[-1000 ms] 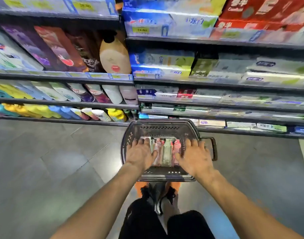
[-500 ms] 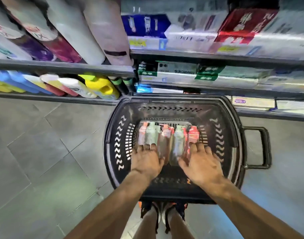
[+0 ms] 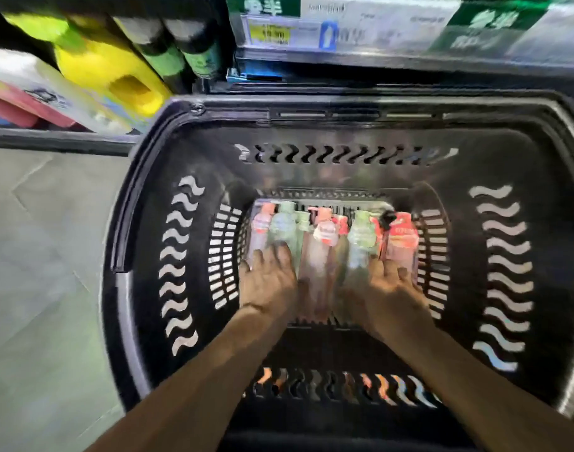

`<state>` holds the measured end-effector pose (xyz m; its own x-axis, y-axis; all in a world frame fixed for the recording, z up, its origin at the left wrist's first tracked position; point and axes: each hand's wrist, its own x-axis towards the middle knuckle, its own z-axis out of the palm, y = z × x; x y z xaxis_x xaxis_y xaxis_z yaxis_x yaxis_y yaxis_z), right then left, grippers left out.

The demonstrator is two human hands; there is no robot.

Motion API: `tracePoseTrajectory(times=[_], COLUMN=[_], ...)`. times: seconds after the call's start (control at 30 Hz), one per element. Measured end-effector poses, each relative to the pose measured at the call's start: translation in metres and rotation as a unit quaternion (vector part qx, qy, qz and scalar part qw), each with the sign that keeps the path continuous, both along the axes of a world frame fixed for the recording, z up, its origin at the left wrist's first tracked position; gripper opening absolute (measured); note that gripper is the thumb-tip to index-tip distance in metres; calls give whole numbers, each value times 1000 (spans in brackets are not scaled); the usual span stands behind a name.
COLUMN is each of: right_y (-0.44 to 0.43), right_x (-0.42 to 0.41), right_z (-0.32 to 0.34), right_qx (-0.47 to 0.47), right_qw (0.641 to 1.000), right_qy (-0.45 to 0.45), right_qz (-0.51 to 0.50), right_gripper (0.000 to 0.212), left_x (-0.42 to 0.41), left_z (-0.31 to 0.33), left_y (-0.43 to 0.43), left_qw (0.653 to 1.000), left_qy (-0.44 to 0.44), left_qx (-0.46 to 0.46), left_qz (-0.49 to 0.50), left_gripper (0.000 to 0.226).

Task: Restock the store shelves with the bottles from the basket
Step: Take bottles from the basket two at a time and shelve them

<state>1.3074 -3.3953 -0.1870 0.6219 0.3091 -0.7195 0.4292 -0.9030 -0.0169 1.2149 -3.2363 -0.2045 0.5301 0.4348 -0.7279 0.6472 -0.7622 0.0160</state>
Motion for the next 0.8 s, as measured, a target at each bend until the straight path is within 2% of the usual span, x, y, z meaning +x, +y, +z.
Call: tracePoseTrajectory(times=[0.03,0.1,0.17,0.23,0.3,0.43,0.53,0.6,0.7,0.8], right_y=[-1,5,5,9,12,25,24,21,19,18], right_x=[1,3,5,8,9,11,18,18,15,13], right_z=[-14,-28,-52,-75,-90,-87,-88,-89,-87,-75], right_qx=[3,5,35,27,42,38,23,39,64,113], right_qw=[1000,997,994,989,978,973,980,979,972,963], right_qy=[-12,14,-7,17,23,-41,-27,-21,-1,23], right_qz=[-22,-72,-99,-146,-204,-225,-194,-201,-226,-242], right_gripper=[46,65,85,113,124,112,95,94,78,60], left_x=[1,3,3,0,-1,-3,-3,-1,-1,-10], left_z=[-6,-16,-29,-41,-49,-62,-66,-66,-64,-61], left_y=[1,3,6,8,10,18,24,26,28,24], left_qw=[999,994,986,989,990,968,942,936,936,928], left_qy=[0,2,10,32,39,-11,-44,-32,10,-17], left_qx=[0,-5,-22,-32,-32,-72,-92,-92,-90,-102], left_qz=[36,112,162,144,133,239,321,339,341,358], left_gripper=[84,97,103,100,96,92,87,85,90,92])
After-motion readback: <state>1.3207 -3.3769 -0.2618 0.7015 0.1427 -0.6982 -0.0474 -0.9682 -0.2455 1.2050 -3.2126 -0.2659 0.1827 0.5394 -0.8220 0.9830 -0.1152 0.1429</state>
